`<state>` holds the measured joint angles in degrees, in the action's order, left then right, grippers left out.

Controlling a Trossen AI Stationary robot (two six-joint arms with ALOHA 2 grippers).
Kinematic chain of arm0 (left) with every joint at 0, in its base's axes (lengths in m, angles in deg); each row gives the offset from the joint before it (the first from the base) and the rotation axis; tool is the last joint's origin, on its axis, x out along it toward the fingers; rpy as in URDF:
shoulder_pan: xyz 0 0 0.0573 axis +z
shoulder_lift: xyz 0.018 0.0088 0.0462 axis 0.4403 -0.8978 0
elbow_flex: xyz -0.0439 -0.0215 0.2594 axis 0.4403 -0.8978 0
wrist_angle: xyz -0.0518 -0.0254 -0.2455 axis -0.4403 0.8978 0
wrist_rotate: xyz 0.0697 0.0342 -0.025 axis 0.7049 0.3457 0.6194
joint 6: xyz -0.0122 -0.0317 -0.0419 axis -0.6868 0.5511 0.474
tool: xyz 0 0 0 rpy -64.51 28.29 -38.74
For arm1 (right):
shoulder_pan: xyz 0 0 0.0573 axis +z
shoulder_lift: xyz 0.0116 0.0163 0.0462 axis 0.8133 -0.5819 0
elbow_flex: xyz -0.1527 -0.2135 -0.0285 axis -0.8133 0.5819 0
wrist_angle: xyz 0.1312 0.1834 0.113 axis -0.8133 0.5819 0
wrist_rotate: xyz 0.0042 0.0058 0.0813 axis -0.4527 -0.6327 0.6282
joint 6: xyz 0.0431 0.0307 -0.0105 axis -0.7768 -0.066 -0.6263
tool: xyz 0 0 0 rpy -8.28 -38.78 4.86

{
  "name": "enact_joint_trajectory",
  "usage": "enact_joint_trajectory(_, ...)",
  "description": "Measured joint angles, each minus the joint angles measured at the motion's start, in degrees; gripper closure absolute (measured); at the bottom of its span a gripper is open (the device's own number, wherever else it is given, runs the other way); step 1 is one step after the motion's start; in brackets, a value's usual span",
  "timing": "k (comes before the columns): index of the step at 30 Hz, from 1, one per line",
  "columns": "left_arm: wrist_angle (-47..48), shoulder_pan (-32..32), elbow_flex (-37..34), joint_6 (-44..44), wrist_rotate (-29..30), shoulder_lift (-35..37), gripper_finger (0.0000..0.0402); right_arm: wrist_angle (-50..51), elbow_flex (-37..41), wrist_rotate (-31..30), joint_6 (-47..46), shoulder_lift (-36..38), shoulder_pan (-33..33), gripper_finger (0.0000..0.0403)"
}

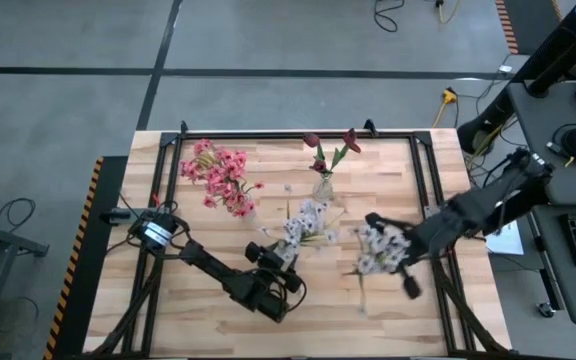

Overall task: Sort flowers into vase by color
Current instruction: Put the white flower into the top transparent vase

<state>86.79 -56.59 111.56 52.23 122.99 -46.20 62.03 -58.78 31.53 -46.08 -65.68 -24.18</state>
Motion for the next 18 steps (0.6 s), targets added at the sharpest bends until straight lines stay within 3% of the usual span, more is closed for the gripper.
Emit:
enact_joint_trajectory(3,-0.2,0.31,-0.02,0.4,0.0,0.0,0.0129,-7.71,6.06,-7.47,0.6,-1.78,1.42,0.0385)
enact_joint_trajectory(8,-0.65,0.89,-0.67,1.75,-0.1,0.01,0.0129,-21.12,11.67,-10.55,2.64,-6.0,2.06,0.0385)
enact_joint_trajectory(14,-6.98,0.97,-5.44,2.63,1.73,0.28,0.0129,-22.66,11.99,-24.22,2.65,-9.18,1.99,0.0385)
enact_joint_trajectory(18,-10.82,0.95,-7.93,2.03,2.75,0.33,0.0129,-25.45,11.14,-25.22,4.46,-10.21,1.66,0.0385)
